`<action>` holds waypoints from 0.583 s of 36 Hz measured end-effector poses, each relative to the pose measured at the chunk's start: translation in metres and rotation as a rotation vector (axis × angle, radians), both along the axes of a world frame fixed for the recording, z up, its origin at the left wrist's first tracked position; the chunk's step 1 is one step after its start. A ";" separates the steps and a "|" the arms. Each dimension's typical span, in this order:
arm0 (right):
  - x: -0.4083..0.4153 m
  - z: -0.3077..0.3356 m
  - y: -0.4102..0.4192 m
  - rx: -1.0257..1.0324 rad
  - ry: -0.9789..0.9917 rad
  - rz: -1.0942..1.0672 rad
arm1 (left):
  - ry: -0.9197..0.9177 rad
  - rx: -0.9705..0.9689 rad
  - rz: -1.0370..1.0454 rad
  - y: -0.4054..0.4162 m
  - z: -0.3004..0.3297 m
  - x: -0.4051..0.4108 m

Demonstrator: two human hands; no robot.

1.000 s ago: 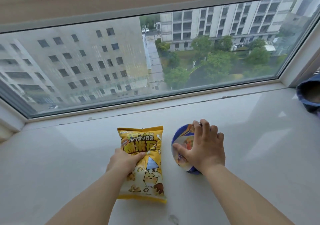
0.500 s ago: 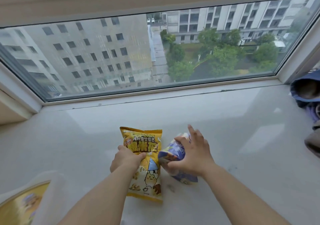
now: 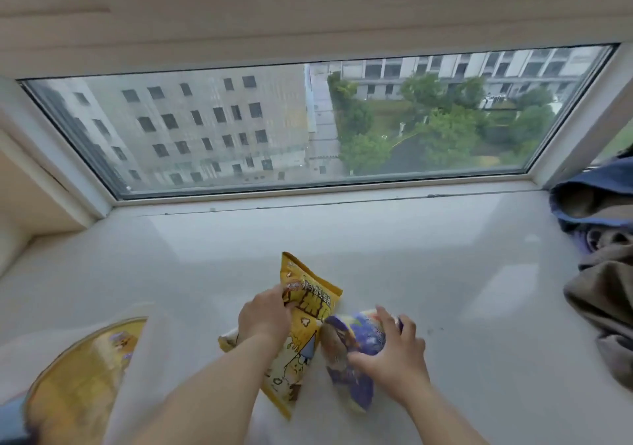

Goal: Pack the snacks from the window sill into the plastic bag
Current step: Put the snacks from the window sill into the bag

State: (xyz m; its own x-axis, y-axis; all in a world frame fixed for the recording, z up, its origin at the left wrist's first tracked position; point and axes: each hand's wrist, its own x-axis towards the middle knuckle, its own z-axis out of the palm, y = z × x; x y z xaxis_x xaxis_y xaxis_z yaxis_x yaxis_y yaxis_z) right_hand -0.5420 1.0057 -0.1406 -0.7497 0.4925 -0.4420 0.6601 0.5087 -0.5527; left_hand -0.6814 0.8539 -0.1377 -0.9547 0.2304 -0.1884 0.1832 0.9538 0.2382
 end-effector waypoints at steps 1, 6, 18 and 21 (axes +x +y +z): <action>0.006 0.009 -0.001 -0.061 0.010 -0.058 | 0.022 0.015 -0.014 -0.002 0.007 0.008; 0.038 0.061 -0.005 -0.208 0.173 -0.236 | 0.170 0.194 -0.030 -0.019 0.062 0.044; 0.071 0.186 -0.117 -0.831 0.691 -0.274 | 0.758 0.813 0.042 -0.150 0.223 0.092; 0.071 0.198 -0.160 -0.926 0.760 -0.288 | 0.889 0.775 -0.034 -0.206 0.244 0.096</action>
State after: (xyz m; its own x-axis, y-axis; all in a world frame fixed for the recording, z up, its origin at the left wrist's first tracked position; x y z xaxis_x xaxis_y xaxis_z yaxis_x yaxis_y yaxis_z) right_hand -0.4714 0.8457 0.0575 -0.8850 0.4152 -0.2109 0.0361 -0.3904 -0.9199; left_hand -0.5857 0.6484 0.1058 -0.6712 0.0194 0.7410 0.5995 0.6021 0.5273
